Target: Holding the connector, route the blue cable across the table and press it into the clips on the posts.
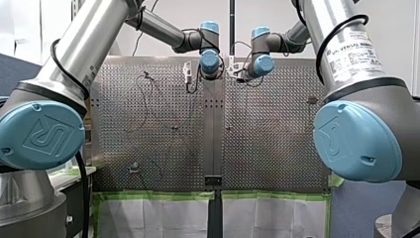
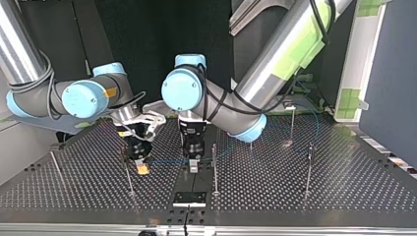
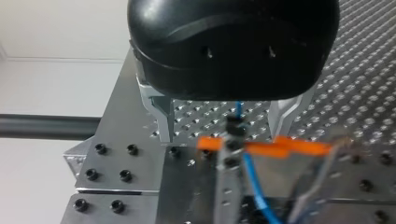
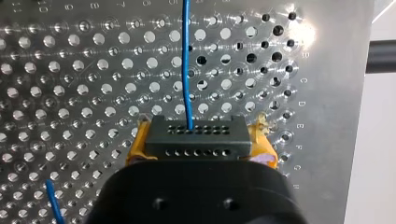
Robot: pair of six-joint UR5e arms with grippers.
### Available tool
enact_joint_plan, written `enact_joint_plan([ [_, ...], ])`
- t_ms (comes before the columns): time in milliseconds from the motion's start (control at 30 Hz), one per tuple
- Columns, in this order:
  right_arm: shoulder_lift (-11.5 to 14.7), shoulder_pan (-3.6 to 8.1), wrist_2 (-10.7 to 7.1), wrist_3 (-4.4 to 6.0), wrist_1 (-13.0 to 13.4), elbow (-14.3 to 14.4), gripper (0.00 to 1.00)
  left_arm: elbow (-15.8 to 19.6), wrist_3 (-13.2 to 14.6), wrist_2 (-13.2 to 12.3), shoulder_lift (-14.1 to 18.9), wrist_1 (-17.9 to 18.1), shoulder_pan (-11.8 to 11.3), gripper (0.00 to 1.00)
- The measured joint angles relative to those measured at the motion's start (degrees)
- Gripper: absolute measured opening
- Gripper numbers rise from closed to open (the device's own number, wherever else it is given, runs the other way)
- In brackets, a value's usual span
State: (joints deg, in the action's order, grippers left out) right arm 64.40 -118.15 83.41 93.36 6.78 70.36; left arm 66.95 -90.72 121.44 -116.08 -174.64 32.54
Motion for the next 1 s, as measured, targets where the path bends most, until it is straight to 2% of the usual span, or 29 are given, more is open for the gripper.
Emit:
enact_joint_plan([
  [367,0.0,0.43,0.0,-0.01,0.0,0.0,0.0,-5.2,0.0,0.8,-4.2,-1.9,0.0,1.0],
  [567,0.0,0.76,0.02,-0.08,0.1,0.0,0.0,-7.9,-0.5,1.0,-6.8,-1.3,-0.2,1.0],
  [900,0.0,1.0,0.01,-0.1,0.1,0.0,0.0,-8.7,-0.5,1.6,-7.6,0.1,-0.3,1.0],
  [967,0.0,1.01,0.01,-0.09,0.1,0.0,0.0,-8.7,-0.3,2.1,-7.6,0.3,-0.2,0.76],
  [1000,0.0,1.02,0.01,-0.09,0.1,0.0,0.0,-8.7,-0.1,2.3,-7.6,0.4,-0.2,0.76],
])
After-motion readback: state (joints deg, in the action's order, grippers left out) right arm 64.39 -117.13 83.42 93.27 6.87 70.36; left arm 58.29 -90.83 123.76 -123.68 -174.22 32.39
